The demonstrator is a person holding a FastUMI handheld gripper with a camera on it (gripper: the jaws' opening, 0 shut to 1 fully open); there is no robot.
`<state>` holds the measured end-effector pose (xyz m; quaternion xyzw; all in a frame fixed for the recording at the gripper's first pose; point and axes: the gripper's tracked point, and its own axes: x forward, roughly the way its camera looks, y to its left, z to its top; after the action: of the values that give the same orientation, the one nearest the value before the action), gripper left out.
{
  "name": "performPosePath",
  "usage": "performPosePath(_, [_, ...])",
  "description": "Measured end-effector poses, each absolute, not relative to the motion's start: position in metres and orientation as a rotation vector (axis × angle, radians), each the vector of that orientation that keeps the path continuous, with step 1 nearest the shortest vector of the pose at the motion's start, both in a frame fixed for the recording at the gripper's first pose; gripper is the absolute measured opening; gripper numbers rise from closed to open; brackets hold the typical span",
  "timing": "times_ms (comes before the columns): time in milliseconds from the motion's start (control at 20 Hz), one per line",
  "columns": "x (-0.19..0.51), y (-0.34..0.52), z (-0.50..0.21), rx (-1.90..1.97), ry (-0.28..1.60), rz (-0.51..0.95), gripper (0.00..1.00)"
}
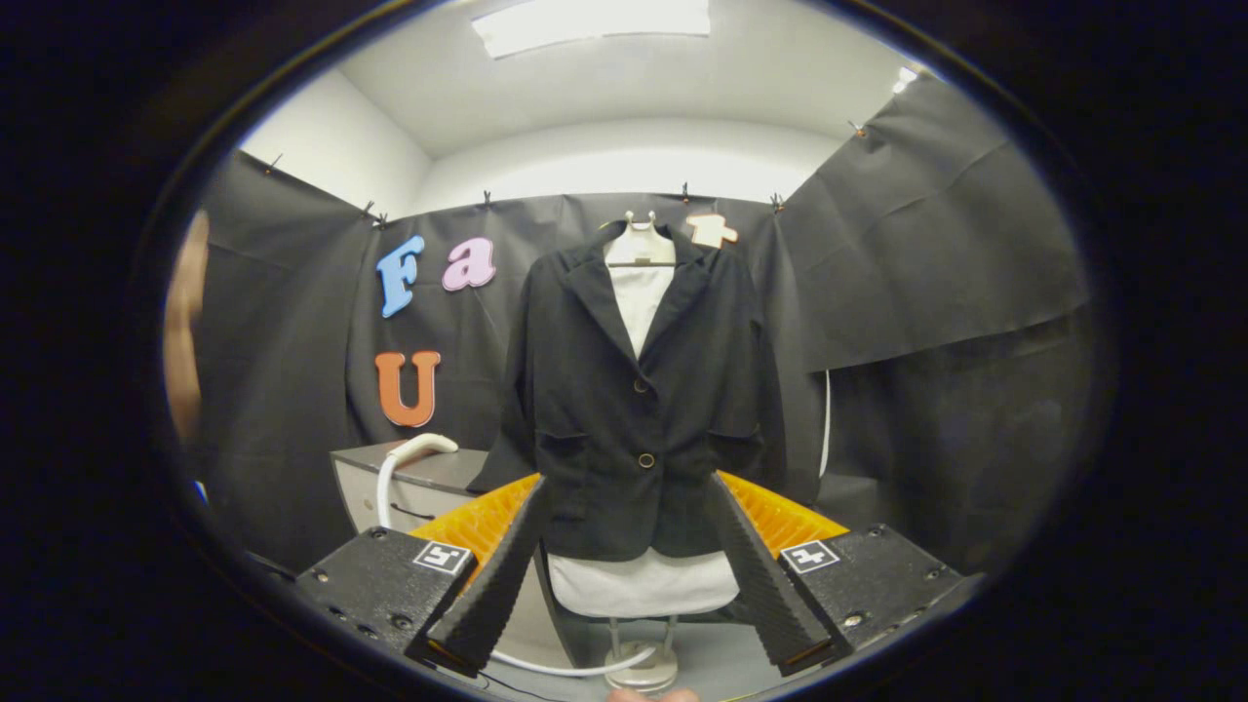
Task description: Iron the clothes twice with a garment steamer, once on the left side and once on the right side.
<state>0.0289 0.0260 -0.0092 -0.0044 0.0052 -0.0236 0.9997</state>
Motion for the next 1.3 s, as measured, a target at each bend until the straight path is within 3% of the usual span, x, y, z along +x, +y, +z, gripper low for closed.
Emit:
performPosePath(700, [0.145, 0.206, -0.02, -0.001, 0.16, 0.087, 1.0])
performPosePath(950, [0.221, 0.296, 0.003, 0.007, 0.14, 0.24, 1.0])
performPosePath(1300, [0.341, 0.409, -0.041, 0.0, 0.295, 0.387, 1.0])
